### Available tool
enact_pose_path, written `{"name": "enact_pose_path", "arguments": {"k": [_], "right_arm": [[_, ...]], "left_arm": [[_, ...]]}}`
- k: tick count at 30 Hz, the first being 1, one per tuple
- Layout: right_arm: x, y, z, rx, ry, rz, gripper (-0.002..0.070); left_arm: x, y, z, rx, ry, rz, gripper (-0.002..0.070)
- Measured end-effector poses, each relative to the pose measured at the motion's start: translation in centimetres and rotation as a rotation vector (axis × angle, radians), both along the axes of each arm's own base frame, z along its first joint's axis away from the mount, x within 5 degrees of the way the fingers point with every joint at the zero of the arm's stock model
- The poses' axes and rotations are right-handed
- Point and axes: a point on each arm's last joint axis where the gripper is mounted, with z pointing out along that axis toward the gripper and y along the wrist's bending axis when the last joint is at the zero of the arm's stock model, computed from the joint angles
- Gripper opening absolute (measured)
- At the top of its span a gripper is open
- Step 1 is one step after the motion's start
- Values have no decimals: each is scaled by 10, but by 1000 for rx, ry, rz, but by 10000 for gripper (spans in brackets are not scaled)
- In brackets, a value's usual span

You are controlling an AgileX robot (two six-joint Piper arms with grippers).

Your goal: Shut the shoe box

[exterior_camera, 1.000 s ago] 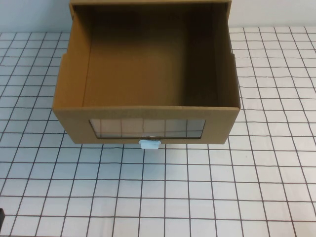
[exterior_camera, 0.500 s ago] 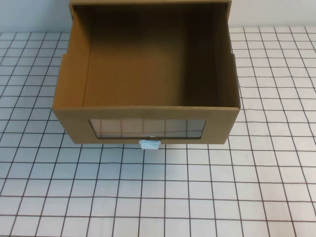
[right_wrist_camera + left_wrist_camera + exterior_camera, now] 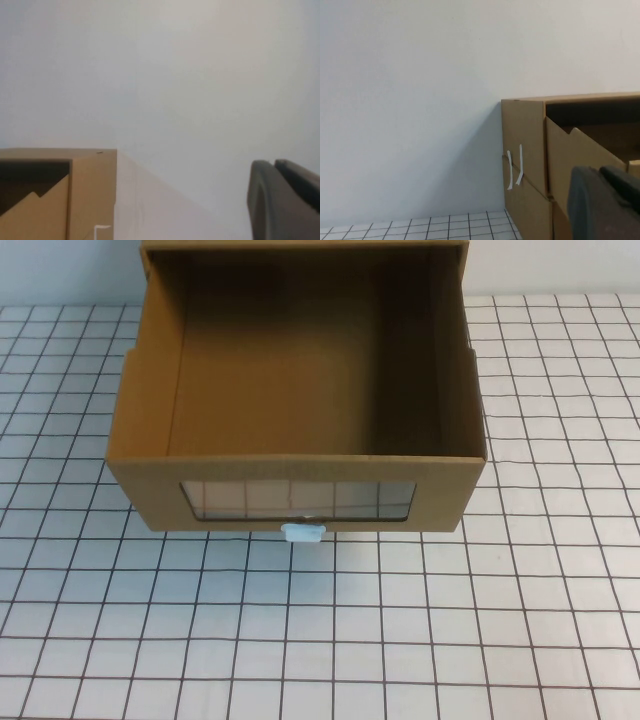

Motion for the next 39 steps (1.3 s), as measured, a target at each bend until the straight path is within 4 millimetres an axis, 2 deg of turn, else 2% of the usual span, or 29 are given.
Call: {"name": "enact_pose_path", "arguments": {"k": [4, 7, 11, 14, 19, 24, 27, 30, 32, 36, 39], "right_arm": [[-2, 0, 3, 0, -40, 3, -14], [-7, 1, 11, 5, -142, 9, -14], [-21, 1, 27, 18, -377, 27, -14], [-27, 1, 35, 56, -447, 60, -14], [-42, 0, 72, 90, -538, 89, -13], [-76, -2, 128, 102, -708, 98, -13], [-87, -2, 159, 116, -770, 127, -14], [-89, -2, 187, 134, -767, 151, -14], [-87, -3, 206, 141, -707, 145, -13], [-71, -4, 240, 154, -444, 103, -14], [-48, -5, 258, 162, -205, 67, -13]], "left_arm": [[-2, 0, 5, -20, -61, -5, -5], [-9, 1, 19, -97, -213, -33, -5], [-23, 4, 37, -206, -461, -80, -5], [-30, 7, 47, -252, -550, -88, -5], [-44, 10, 84, -275, -635, -88, -5], [-66, 14, 128, -233, -746, -50, -5], [-70, 14, 155, -209, -783, -26, -5], [-65, 14, 179, -196, -776, -17, -5], [-59, 12, 197, -191, -747, -16, -5], [-39, 8, 233, -159, -572, -17, -5], [-16, 4, 258, -122, -373, -18, -5]]}}
